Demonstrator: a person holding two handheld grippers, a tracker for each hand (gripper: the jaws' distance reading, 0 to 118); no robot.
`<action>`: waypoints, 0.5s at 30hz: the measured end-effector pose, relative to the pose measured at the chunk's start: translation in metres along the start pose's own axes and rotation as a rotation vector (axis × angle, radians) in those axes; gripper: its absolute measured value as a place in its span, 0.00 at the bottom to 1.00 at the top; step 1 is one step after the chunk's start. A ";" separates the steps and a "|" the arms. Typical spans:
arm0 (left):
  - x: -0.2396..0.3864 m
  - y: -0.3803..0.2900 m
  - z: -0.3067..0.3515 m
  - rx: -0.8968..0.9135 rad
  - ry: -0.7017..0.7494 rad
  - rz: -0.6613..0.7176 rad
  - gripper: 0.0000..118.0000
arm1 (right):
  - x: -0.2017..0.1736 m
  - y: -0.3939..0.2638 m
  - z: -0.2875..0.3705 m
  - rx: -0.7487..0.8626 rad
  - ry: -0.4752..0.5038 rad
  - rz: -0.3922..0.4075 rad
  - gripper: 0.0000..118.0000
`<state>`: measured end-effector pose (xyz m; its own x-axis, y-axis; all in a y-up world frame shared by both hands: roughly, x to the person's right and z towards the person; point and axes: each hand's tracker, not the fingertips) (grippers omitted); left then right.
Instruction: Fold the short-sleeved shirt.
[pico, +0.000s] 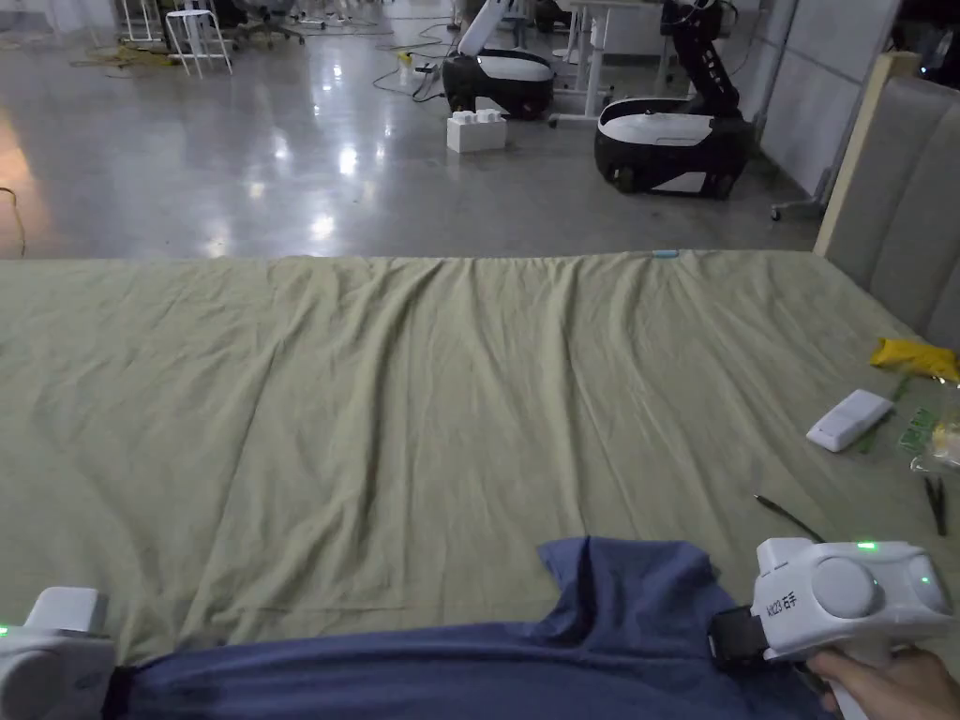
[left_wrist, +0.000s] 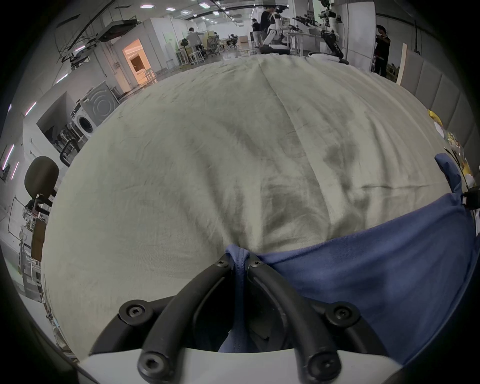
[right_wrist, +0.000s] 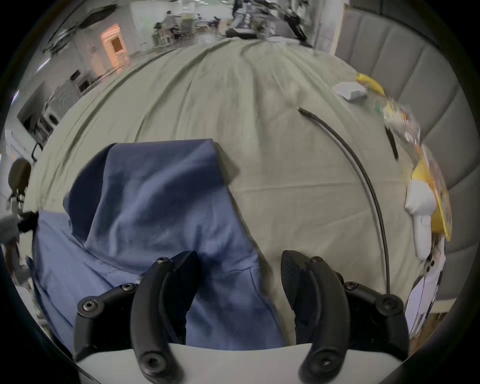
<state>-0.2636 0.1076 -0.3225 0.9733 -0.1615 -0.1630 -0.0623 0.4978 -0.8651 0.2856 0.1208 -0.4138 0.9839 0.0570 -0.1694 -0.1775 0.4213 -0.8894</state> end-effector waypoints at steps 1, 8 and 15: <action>0.001 -0.003 0.001 0.013 0.004 0.000 0.07 | -0.003 -0.001 0.003 0.030 -0.007 0.024 0.53; -0.030 -0.012 0.042 0.180 -0.107 0.021 0.06 | -0.002 -0.021 0.045 0.160 0.109 -0.039 0.03; -0.079 -0.108 0.166 0.344 -0.231 0.093 0.06 | 0.011 -0.127 0.145 0.349 0.133 -0.047 0.03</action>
<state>-0.2973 0.2076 -0.1371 0.9934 0.0730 -0.0889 -0.1131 0.7627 -0.6368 0.3216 0.1996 -0.2413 0.9753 -0.0784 -0.2063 -0.0921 0.7051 -0.7031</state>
